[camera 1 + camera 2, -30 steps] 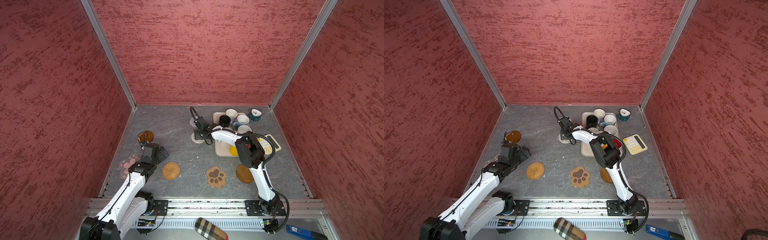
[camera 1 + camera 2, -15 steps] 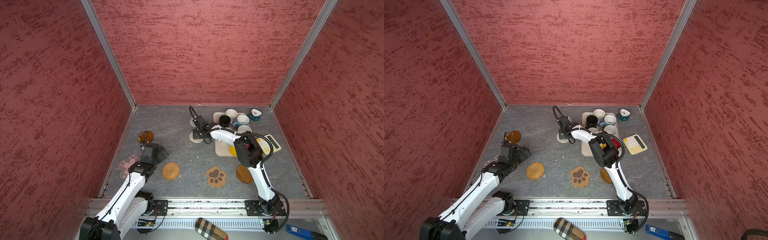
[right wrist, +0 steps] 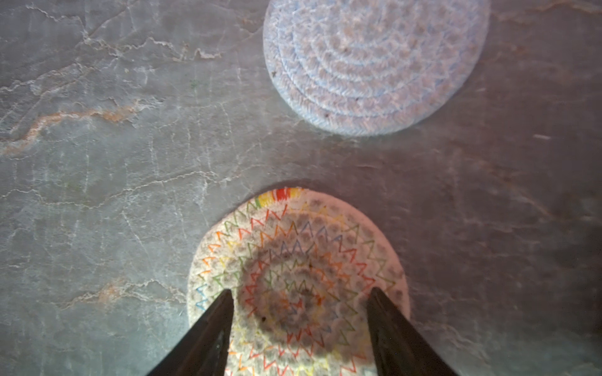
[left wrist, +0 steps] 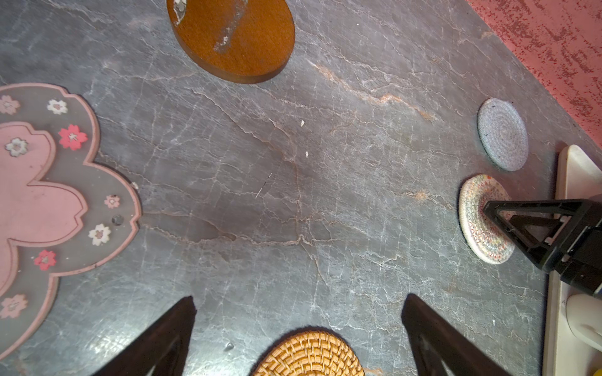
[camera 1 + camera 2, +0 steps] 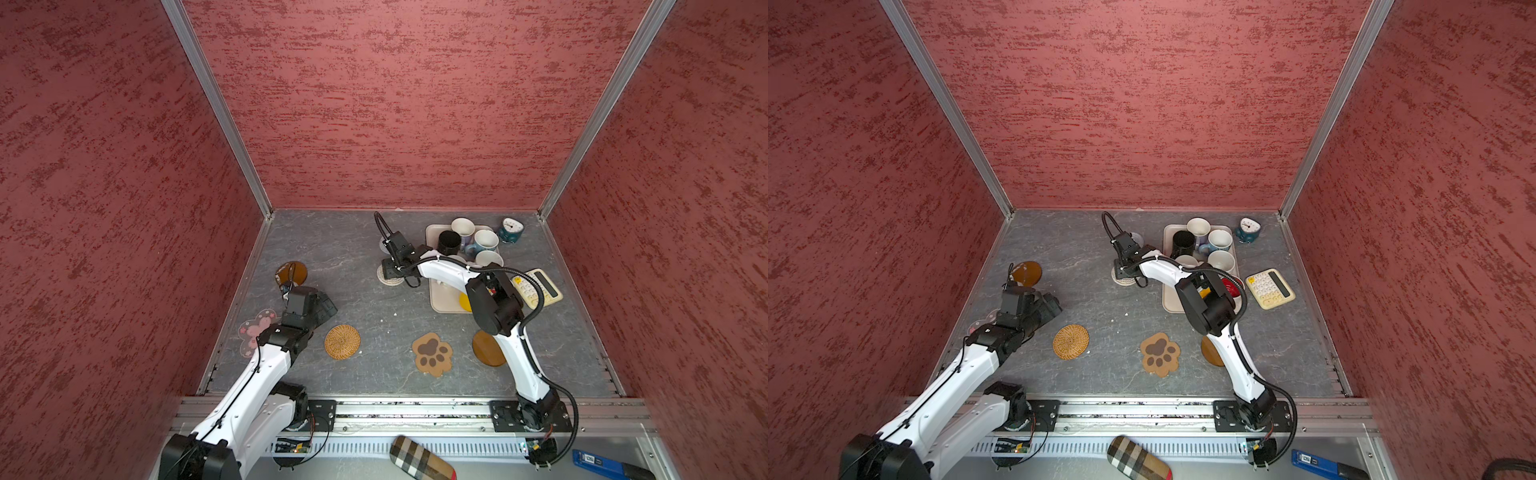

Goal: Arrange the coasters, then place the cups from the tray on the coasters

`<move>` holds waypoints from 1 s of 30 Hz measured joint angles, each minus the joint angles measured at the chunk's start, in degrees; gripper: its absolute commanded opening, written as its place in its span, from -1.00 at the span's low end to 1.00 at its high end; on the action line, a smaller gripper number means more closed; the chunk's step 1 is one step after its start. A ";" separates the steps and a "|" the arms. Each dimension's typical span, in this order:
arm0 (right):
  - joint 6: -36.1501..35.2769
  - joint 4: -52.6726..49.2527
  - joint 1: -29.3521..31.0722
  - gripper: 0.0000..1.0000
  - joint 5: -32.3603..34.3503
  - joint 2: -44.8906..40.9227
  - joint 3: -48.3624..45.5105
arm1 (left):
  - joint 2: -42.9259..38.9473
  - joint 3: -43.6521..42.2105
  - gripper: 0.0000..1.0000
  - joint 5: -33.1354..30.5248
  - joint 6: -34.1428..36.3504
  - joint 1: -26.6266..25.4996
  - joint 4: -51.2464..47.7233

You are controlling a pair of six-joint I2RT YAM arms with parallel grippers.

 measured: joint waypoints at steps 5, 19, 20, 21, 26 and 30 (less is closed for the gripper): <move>-0.90 -1.90 -0.02 0.54 -0.94 0.00 1.70 | 0.39 0.00 0.99 0.11 0.02 0.00 -0.31; -7.32 -0.59 -1.01 0.69 -3.54 -12.33 -5.33 | 10.12 9.22 0.99 1.77 0.59 0.66 -9.03; -7.76 0.48 -1.16 0.72 -4.11 -15.54 -8.26 | 10.01 10.56 0.99 2.34 0.63 0.61 -10.69; -8.11 1.27 -1.29 0.75 -4.57 -18.34 -10.58 | 9.70 11.67 0.99 2.93 0.61 0.33 -12.13; -10.08 7.56 -1.81 0.90 -7.04 -33.86 -23.02 | 10.08 20.37 0.99 6.93 0.66 -2.34 -21.42; -10.14 12.20 -1.90 0.94 -7.87 -44.81 -33.57 | 13.94 32.79 1.00 6.78 3.06 -6.95 -30.21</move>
